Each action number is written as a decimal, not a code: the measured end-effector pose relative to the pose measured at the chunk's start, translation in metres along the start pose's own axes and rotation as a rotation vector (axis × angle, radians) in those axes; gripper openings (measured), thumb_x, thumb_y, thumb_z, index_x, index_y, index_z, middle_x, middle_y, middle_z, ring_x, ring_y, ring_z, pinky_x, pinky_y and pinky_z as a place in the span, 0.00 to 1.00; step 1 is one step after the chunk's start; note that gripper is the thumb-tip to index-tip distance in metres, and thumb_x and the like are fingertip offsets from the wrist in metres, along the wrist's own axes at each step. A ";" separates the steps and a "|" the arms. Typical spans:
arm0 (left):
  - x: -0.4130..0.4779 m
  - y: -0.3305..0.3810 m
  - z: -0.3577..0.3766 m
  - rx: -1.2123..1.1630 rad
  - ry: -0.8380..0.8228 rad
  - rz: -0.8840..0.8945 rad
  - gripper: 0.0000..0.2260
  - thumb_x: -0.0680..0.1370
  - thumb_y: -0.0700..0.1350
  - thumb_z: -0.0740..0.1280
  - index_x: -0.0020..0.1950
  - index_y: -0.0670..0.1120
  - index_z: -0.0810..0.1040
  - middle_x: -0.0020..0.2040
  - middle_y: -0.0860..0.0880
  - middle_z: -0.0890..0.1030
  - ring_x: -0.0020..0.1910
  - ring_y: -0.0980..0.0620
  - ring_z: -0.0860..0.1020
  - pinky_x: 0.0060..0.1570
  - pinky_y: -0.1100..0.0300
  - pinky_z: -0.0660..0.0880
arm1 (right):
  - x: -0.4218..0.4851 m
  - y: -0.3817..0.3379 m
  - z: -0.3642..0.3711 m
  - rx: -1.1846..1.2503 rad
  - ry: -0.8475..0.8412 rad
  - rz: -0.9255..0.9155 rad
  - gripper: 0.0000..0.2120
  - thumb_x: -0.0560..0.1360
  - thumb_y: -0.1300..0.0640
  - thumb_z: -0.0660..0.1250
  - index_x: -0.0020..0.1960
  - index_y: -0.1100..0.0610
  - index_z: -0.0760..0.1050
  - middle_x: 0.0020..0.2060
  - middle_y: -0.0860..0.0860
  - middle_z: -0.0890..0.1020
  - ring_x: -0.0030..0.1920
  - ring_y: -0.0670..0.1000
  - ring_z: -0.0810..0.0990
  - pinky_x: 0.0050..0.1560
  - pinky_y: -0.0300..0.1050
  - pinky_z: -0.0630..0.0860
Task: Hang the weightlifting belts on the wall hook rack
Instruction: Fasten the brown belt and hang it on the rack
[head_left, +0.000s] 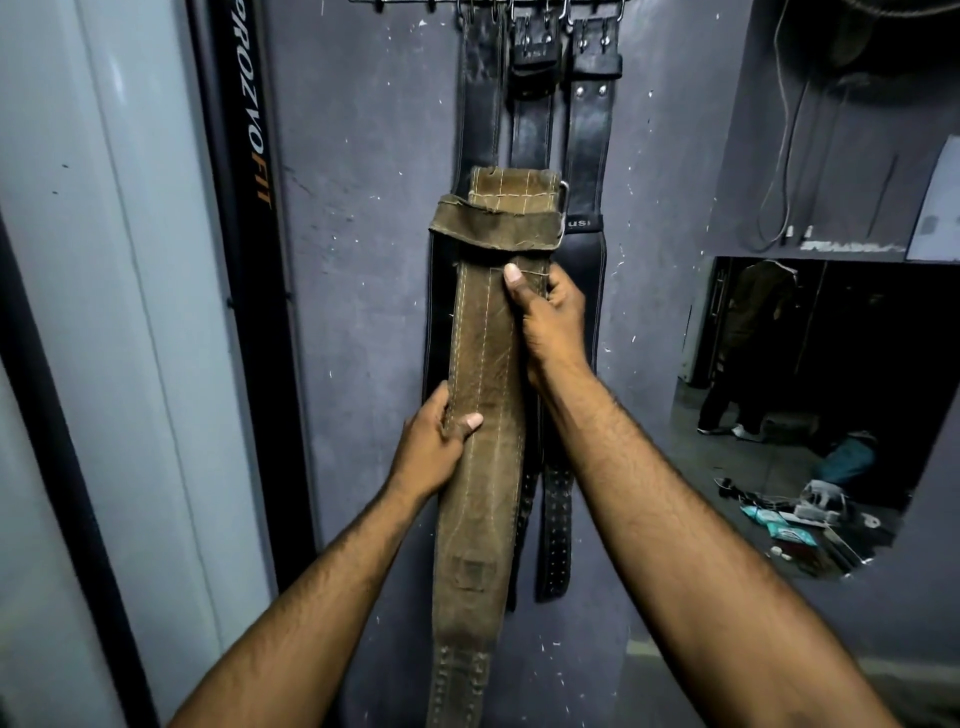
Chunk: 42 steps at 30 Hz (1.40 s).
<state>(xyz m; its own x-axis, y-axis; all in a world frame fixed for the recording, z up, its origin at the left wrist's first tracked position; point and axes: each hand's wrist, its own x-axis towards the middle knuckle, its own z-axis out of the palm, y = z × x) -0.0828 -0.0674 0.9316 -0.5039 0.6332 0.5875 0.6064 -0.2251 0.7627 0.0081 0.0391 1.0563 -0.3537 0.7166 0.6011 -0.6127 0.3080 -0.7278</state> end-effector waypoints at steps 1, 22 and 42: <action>0.000 -0.004 -0.001 -0.016 -0.022 -0.012 0.16 0.79 0.44 0.69 0.65 0.54 0.75 0.55 0.61 0.82 0.55 0.65 0.81 0.57 0.65 0.76 | 0.000 0.000 0.000 -0.002 0.006 0.005 0.10 0.76 0.60 0.72 0.55 0.62 0.78 0.49 0.57 0.85 0.47 0.53 0.83 0.52 0.51 0.80; -0.035 -0.021 0.004 -0.142 -0.230 -0.224 0.06 0.81 0.43 0.66 0.55 0.46 0.81 0.47 0.52 0.86 0.46 0.57 0.84 0.47 0.59 0.79 | -0.013 -0.018 -0.016 0.053 -0.041 0.070 0.05 0.77 0.59 0.70 0.52 0.55 0.78 0.50 0.58 0.85 0.50 0.56 0.83 0.57 0.58 0.80; 0.036 0.087 0.000 -0.439 0.143 -0.189 0.22 0.73 0.25 0.62 0.63 0.42 0.78 0.57 0.43 0.83 0.56 0.48 0.82 0.52 0.56 0.81 | -0.060 0.001 -0.059 -0.152 -0.201 0.282 0.18 0.75 0.68 0.69 0.63 0.55 0.74 0.55 0.53 0.84 0.55 0.51 0.83 0.57 0.48 0.81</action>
<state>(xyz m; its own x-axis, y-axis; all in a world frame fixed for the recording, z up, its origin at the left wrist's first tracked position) -0.0481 -0.0645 1.0195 -0.6779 0.5919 0.4360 0.1960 -0.4261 0.8832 0.0707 0.0336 1.0004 -0.6343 0.6545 0.4115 -0.3647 0.2160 -0.9057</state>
